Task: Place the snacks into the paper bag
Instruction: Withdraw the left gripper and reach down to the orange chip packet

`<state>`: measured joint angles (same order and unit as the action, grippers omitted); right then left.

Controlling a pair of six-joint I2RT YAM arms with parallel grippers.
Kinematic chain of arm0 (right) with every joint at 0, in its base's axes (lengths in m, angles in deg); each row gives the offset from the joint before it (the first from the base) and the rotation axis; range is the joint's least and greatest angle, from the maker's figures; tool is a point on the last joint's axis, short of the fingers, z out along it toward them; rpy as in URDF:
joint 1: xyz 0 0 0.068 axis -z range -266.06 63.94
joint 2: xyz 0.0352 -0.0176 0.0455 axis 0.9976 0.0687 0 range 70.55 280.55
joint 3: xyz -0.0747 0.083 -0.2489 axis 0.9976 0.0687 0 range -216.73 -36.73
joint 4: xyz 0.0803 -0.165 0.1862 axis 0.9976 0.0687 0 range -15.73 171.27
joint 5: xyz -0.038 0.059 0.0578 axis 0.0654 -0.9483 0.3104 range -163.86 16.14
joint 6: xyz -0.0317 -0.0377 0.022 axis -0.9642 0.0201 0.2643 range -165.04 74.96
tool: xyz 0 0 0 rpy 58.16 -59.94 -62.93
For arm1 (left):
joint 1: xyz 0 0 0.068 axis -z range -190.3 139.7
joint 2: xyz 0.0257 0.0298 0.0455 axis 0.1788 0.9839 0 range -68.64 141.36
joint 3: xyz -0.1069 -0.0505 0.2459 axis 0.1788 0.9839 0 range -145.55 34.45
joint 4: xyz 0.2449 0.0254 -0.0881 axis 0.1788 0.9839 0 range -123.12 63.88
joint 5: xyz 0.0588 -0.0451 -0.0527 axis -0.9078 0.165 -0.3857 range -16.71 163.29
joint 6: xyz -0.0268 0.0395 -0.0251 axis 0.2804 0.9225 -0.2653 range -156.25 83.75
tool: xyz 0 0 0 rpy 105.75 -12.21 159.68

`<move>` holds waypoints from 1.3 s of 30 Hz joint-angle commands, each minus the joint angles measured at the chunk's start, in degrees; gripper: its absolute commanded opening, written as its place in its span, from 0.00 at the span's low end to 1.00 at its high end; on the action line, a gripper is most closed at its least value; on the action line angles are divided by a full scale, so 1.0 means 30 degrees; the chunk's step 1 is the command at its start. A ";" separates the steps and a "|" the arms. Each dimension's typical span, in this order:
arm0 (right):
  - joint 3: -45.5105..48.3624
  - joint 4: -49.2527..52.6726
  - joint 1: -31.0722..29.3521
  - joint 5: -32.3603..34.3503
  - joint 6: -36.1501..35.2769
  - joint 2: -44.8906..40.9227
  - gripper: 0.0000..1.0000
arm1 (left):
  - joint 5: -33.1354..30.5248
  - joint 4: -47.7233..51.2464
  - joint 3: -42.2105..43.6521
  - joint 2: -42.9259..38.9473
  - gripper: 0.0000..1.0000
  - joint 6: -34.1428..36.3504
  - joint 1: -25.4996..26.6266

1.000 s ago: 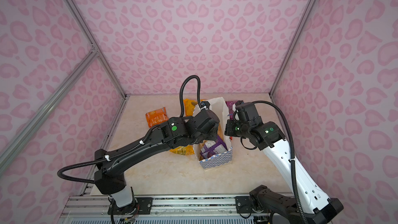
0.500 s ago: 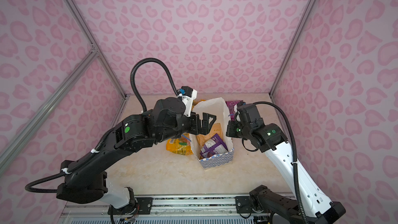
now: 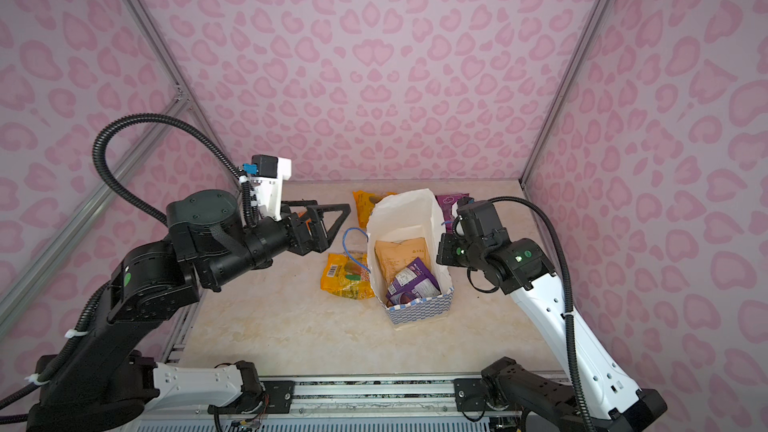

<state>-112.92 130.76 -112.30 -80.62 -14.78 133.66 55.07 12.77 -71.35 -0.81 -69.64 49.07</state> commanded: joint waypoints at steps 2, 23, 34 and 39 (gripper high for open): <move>0.0069 0.0321 -0.0023 0.0475 -0.0258 -0.0061 0.00 | -0.1420 0.0787 0.0368 -0.0946 0.97 -0.0066 -0.1246; 0.0203 0.0098 -0.0042 0.0812 -0.0332 0.0465 0.00 | 1.1635 -0.1341 0.7136 0.1695 0.97 -0.1063 -1.7569; 0.0854 -0.0606 -0.0033 0.0541 -0.0239 0.0809 0.00 | 0.9985 -0.2400 0.8598 0.7484 0.97 0.1273 -2.0736; 0.1035 -0.0753 -0.0027 0.0497 -0.0243 0.0876 0.00 | 0.9079 -0.2802 0.7137 1.1150 0.97 0.1827 -2.0730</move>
<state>-110.34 128.83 -112.30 -79.53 -15.24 136.02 84.42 7.33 -47.53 28.35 -66.51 -13.04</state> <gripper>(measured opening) 0.048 0.969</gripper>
